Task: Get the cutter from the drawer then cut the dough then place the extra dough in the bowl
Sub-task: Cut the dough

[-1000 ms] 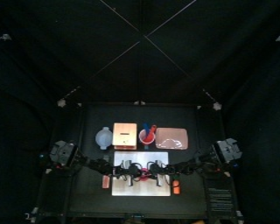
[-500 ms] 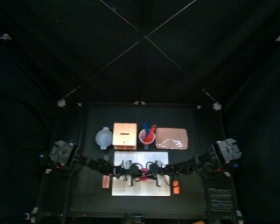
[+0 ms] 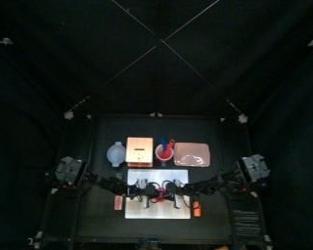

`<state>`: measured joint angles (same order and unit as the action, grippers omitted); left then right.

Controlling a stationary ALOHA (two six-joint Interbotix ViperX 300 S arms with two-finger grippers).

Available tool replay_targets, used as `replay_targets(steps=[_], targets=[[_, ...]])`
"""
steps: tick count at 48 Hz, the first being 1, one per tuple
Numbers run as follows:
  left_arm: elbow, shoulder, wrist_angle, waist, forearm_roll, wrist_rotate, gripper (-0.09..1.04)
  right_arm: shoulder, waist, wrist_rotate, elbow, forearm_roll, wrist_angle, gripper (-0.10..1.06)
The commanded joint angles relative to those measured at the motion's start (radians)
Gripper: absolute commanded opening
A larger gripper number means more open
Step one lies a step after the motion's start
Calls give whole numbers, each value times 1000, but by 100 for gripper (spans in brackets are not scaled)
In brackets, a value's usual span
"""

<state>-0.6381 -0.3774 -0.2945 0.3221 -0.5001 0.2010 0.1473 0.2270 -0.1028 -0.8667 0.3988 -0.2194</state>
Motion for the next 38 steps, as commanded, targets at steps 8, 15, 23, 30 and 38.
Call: replay_targets(steps=[8,15,23,30,38], targets=[[-25,-84,130,94,5,-9,54,89,-9,20,-26,12,40,52],[-28,-89,153,94,6,-9,54,97,-11,20,-23,15,40,52],[-29,-92,155,94,5,-9,54,100,-14,18,-26,14,40,52],[-31,-91,153,94,6,-9,54,97,-17,18,-25,14,41,52],[-31,-91,153,94,6,-9,54,100,-20,18,-21,14,41,52]])
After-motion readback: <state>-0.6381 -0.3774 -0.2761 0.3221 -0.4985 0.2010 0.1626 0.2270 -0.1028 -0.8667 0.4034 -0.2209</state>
